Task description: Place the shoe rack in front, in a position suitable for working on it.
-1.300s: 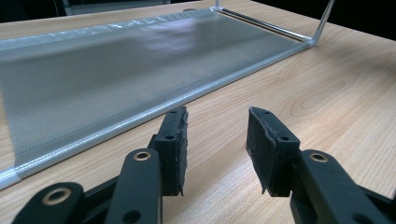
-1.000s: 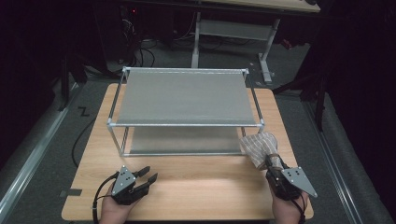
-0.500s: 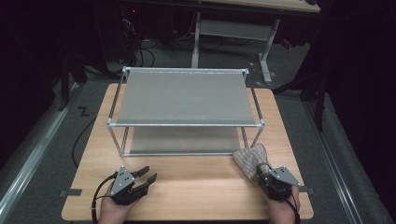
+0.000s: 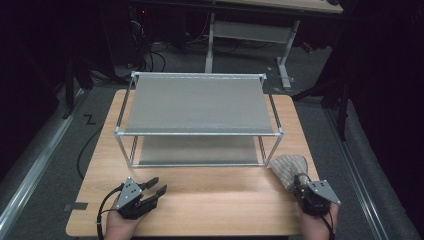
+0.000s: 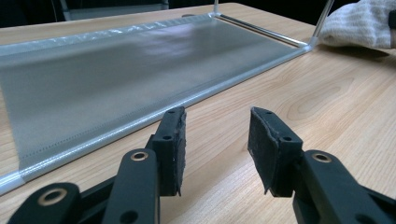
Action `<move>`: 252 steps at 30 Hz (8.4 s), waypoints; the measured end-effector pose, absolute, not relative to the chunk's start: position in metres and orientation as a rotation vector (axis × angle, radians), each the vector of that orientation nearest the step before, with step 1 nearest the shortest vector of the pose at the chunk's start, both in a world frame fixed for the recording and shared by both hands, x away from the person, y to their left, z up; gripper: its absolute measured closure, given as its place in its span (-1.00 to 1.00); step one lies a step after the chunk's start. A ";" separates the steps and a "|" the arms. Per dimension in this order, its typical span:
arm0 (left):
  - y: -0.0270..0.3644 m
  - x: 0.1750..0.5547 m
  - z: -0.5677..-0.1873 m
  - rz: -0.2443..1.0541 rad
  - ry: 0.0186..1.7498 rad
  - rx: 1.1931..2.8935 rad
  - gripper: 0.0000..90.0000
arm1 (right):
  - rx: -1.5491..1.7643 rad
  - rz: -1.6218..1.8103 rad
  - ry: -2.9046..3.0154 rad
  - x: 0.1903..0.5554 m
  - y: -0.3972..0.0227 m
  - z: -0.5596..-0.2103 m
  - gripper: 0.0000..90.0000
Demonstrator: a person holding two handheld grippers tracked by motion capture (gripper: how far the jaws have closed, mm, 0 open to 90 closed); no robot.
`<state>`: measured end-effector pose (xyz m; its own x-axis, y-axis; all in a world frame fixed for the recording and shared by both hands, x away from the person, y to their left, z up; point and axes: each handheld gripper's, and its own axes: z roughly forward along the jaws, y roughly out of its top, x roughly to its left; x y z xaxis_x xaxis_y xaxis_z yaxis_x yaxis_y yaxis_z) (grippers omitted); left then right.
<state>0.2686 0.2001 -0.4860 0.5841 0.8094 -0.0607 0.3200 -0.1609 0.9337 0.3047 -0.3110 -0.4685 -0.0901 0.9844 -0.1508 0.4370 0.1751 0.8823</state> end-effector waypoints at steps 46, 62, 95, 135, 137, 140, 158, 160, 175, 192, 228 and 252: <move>0.194 0.266 -0.487 0.578 0.936 1.735 0.26 | 1.276 1.199 1.716 0.304 -0.254 -0.450 0.46; 0.196 0.266 -0.487 0.585 0.928 1.737 0.26 | 1.191 1.322 1.603 0.279 -0.257 -0.418 0.46; 0.182 0.266 -0.416 0.754 0.817 1.605 0.23 | 1.252 1.156 1.868 0.277 -0.247 -0.467 0.45; 0.163 0.360 -0.389 0.804 0.950 1.622 0.14 | 1.245 1.186 1.876 0.278 -0.247 -0.467 0.44; 0.163 0.352 -0.393 0.794 0.945 1.618 0.14 | 1.242 1.185 1.881 0.277 -0.246 -0.467 0.44; 0.163 0.344 -0.397 0.785 0.936 1.618 0.14 | 1.234 1.190 1.890 0.277 -0.244 -0.467 0.44; 0.153 0.272 -0.460 0.653 0.870 1.685 0.14 | 1.092 1.248 2.035 0.266 -0.200 -0.467 0.44; 0.152 0.271 -0.464 0.643 0.873 1.697 0.13 | 1.068 1.260 2.058 0.265 -0.191 -0.468 0.44; 0.154 0.252 -0.472 0.654 0.860 1.749 0.14 | 0.972 1.287 2.098 0.283 -0.168 -0.466 0.43; 0.129 0.242 -0.472 0.607 0.802 1.797 0.15 | 1.104 1.209 1.998 0.337 -0.192 -0.465 0.44; 0.061 0.244 -0.458 0.578 0.660 1.787 0.76 | 1.146 0.974 2.170 0.361 -0.189 -0.489 0.47; 0.139 0.261 -0.476 0.560 0.774 1.759 0.22 | 1.014 1.158 2.179 0.275 -0.172 -0.479 0.42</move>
<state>0.2611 0.1393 -0.4762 0.6770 0.7360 -0.0033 0.2280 -0.2055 0.9517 0.2754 -0.1715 -0.4787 -0.6170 0.7846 -0.0609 0.3887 0.3712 0.8433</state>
